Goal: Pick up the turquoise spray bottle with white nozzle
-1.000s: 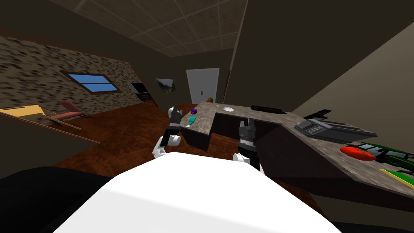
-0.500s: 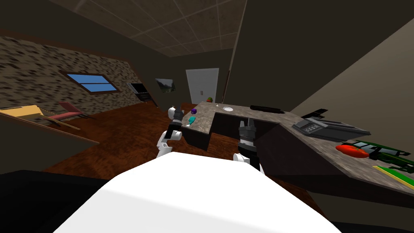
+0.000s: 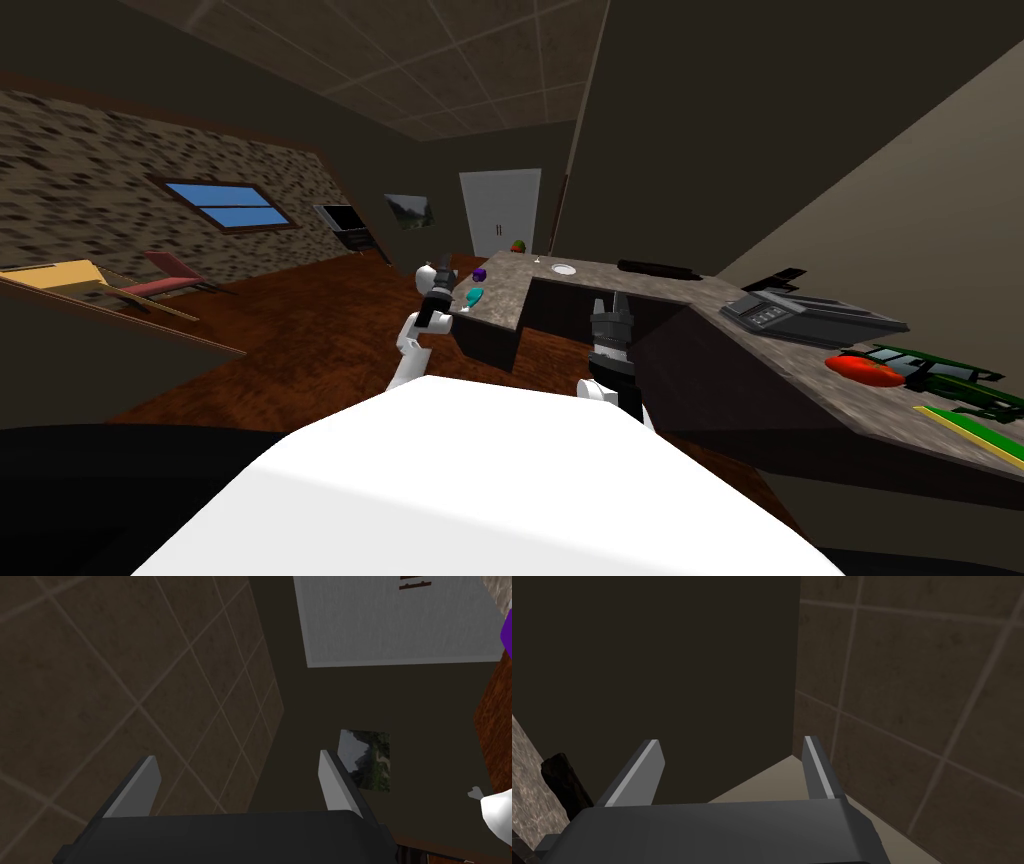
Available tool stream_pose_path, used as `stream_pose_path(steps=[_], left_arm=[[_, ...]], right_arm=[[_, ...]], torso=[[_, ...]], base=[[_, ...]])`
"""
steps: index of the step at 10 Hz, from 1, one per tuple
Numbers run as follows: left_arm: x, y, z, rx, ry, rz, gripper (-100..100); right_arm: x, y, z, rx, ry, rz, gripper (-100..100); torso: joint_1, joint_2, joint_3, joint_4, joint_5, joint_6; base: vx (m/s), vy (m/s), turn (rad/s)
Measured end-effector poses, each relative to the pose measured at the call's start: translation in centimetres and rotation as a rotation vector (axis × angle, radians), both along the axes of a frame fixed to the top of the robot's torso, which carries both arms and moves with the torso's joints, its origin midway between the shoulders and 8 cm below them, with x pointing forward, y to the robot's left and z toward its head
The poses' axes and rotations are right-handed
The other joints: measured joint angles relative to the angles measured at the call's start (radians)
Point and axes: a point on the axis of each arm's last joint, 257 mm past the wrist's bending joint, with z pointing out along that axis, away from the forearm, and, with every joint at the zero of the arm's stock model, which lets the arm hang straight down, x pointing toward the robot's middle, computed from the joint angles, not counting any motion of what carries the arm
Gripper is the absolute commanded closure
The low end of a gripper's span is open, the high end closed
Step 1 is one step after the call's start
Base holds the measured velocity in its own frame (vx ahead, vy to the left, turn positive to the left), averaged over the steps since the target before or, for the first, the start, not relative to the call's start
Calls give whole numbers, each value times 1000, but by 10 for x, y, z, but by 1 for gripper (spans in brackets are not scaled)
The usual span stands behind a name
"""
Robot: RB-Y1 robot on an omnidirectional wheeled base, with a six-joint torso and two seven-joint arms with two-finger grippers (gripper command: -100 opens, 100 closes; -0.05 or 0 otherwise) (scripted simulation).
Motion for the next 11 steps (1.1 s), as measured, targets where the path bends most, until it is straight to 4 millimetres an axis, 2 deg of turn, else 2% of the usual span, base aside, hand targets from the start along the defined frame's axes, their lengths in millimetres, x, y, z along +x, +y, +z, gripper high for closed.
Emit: stream_pose_path(steps=[8,11], left_arm=[[70,27,-14,-143,154,46,-100],[96,37,-25,-215,221,67,-100]], right_arm=[[0,0,0,0,0,0,0],[0,0,0,0,0,0,0]], torso=[[0,0,0,0,0,0],[0,0,0,0,0,0]], base=[[-11,-5,1],[-4,-3,6]])
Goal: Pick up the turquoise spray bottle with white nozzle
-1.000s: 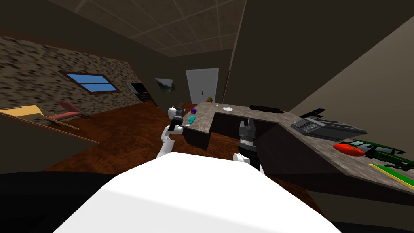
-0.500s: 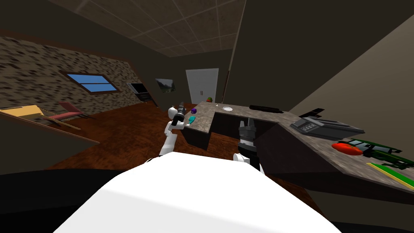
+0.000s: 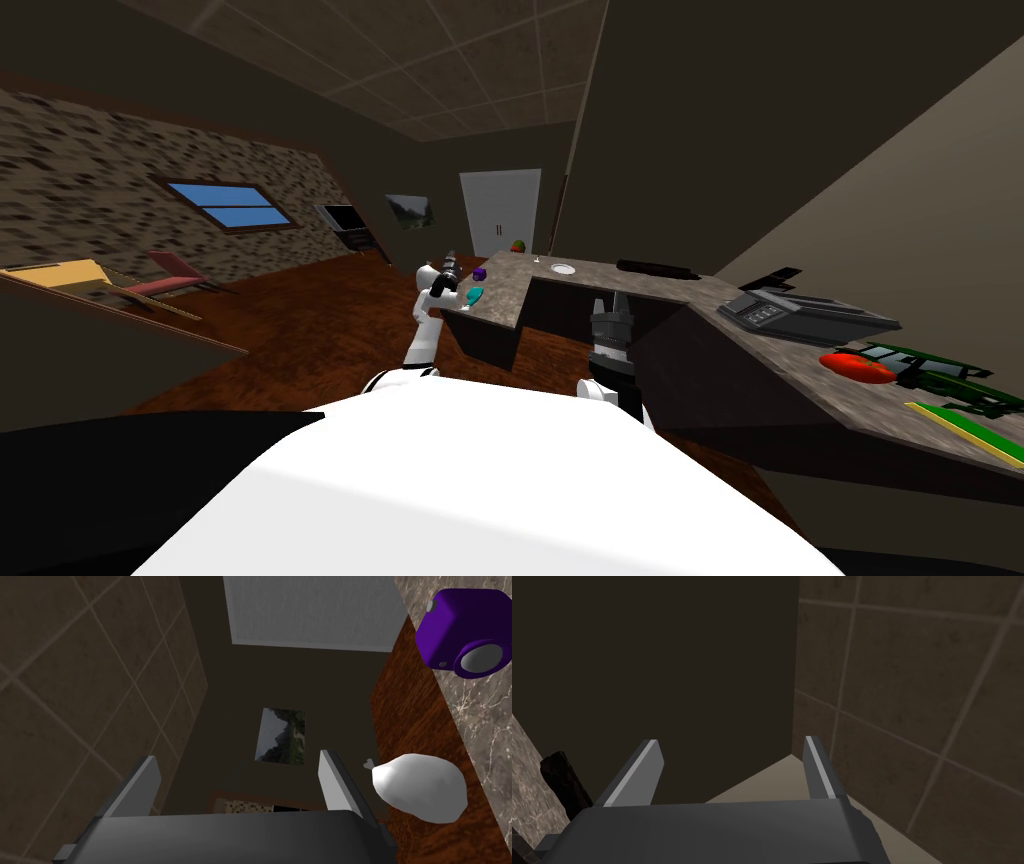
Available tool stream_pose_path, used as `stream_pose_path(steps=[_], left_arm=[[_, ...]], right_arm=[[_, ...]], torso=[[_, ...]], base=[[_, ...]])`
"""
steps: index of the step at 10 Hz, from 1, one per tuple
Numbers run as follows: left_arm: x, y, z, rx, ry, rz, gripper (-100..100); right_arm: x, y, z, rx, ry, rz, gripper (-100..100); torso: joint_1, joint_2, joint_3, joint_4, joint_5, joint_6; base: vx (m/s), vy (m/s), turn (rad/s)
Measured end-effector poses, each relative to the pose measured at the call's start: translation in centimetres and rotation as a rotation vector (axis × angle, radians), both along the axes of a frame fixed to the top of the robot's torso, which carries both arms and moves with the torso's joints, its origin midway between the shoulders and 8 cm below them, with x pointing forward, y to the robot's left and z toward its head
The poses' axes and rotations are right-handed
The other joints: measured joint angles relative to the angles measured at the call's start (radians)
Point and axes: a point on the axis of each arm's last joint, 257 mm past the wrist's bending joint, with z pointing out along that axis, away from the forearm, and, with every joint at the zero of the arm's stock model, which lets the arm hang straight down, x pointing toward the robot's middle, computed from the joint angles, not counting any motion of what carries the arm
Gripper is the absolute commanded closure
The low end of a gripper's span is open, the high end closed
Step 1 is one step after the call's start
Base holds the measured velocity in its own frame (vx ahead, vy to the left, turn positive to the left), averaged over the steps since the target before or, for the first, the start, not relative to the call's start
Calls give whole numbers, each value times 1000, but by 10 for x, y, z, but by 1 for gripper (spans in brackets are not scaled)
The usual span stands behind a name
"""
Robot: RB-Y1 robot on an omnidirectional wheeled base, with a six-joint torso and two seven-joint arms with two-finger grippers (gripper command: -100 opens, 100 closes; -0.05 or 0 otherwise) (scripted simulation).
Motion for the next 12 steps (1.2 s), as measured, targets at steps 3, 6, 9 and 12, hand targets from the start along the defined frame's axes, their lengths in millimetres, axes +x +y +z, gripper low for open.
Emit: stream_pose_path(steps=[3,6,9,12], left_arm=[[18,10,-9,-82,65,30,-100],[33,17,-24,-150,130,53,-100],[46,18,-39,-235,200,81,-100],[54,19,-57,-311,269,108,-100]], right_arm=[[0,0,0,0,0,0,0],[0,0,0,0,0,0,0],[0,0,0,0,0,0,0],[0,0,0,0,0,0,0]], torso=[[0,0,0,0,0,0],[0,0,0,0,0,0],[0,0,0,0,0,0],[0,0,0,0,0,0]], base=[[-2,-6,8],[0,-1,6],[2,-9,16],[2,-5,10]])
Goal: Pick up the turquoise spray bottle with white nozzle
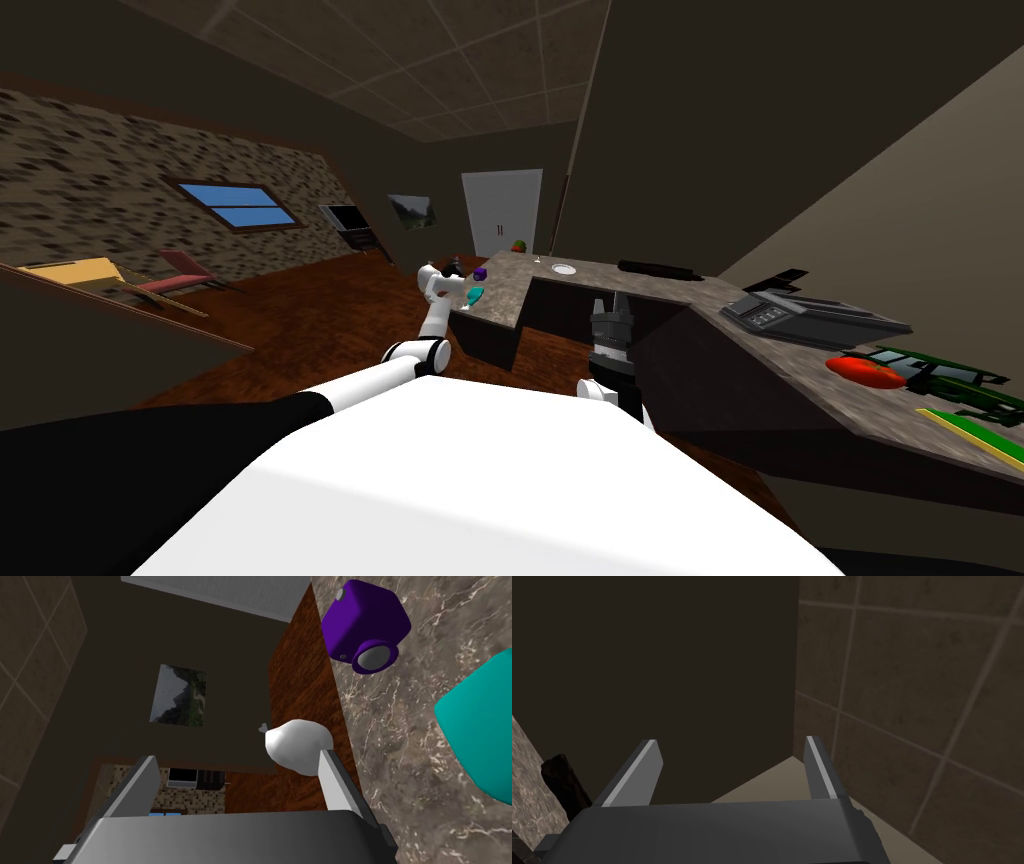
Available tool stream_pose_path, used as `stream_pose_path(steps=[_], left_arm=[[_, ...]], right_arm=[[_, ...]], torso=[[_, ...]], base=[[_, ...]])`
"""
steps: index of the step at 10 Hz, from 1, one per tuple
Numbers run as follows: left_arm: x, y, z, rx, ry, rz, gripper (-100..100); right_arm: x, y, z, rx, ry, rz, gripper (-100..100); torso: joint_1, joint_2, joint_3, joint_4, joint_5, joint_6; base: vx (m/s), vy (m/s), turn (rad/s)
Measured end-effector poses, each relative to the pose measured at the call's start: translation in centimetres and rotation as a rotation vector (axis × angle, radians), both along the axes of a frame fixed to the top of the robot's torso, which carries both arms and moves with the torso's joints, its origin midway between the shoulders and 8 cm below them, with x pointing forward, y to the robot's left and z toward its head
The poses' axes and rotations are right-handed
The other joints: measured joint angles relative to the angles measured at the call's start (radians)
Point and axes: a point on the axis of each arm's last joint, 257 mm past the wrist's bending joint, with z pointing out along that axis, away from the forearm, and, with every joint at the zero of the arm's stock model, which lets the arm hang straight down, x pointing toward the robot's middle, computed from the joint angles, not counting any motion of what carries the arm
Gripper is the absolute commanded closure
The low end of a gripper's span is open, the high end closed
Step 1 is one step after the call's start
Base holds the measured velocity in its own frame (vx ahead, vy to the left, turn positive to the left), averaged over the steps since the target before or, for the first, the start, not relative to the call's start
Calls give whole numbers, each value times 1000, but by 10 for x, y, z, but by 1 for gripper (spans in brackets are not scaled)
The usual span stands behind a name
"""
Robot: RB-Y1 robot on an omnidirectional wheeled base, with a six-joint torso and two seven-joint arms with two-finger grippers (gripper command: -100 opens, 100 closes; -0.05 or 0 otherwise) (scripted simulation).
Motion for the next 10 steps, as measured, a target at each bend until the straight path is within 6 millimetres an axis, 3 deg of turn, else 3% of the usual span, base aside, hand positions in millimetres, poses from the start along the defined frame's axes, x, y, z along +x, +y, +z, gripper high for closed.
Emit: stream_pose_path(steps=[4,10], left_arm=[[11,-4,-24,-117,96,43,-100],[6,-20,-76,-296,265,122,-100]], right_arm=[[0,0,0,0,0,0,0],[0,0,0,0,0,0,0]], torso=[[0,-1,0,0,0,0],[0,0,0,0,0,0]], base=[[8,-8,18],[10,-4,18]])
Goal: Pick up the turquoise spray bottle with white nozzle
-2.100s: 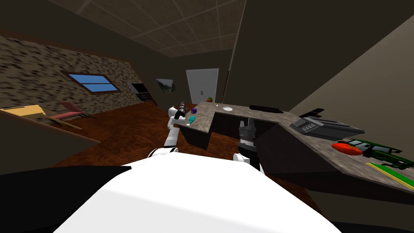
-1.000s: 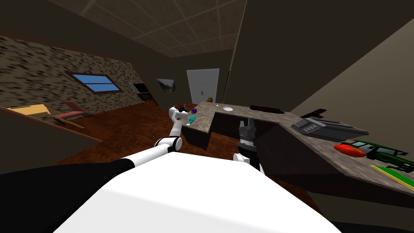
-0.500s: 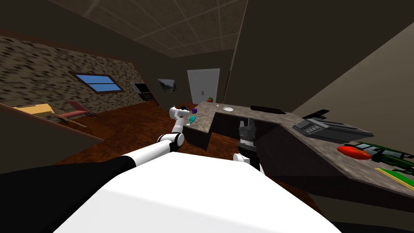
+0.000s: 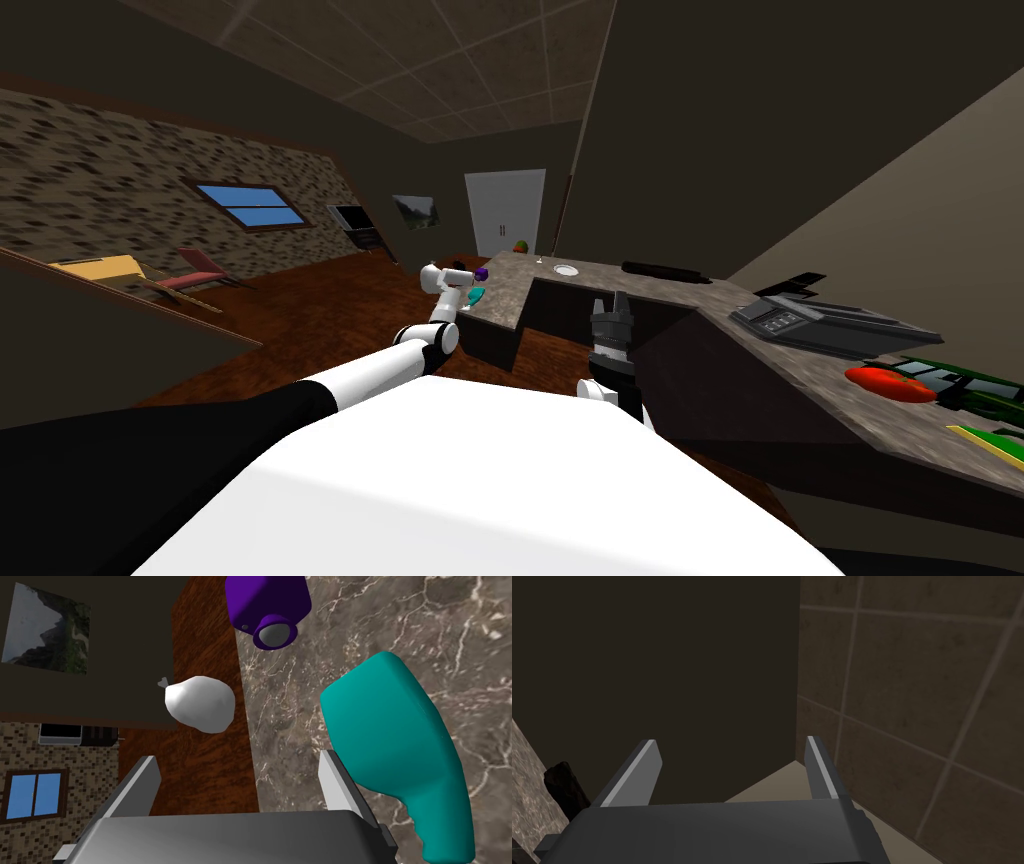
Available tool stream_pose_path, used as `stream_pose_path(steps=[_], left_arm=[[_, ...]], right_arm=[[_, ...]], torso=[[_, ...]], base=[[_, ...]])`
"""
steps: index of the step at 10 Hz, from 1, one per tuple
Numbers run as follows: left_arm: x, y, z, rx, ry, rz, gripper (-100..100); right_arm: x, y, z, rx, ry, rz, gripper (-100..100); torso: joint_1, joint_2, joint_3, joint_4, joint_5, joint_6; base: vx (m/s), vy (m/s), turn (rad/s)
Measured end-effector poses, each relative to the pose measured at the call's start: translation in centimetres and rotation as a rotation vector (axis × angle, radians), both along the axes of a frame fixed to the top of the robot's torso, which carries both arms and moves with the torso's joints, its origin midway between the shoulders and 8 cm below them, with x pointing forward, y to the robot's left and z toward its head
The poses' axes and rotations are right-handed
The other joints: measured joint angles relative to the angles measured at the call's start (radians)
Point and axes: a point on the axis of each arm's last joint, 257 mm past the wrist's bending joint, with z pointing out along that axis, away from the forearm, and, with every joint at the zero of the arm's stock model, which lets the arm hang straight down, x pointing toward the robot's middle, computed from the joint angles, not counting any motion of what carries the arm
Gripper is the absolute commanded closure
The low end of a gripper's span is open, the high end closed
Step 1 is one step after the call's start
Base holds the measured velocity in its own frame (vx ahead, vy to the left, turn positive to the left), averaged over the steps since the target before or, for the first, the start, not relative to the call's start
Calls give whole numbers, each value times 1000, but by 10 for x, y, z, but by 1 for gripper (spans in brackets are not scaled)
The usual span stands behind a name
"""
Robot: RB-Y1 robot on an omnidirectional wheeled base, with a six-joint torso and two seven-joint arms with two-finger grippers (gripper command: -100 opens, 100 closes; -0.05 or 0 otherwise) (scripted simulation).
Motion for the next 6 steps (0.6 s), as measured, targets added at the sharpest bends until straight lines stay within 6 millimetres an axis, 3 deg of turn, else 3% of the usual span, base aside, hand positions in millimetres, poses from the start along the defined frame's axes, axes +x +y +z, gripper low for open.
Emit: stream_pose_path(steps=[6], left_arm=[[-14,-21,-43,-128,157,71,-100]], right_arm=[[0,0,0,0,0,0,0]], torso=[[0,0,0,0,0,0]], base=[[14,0,27]])
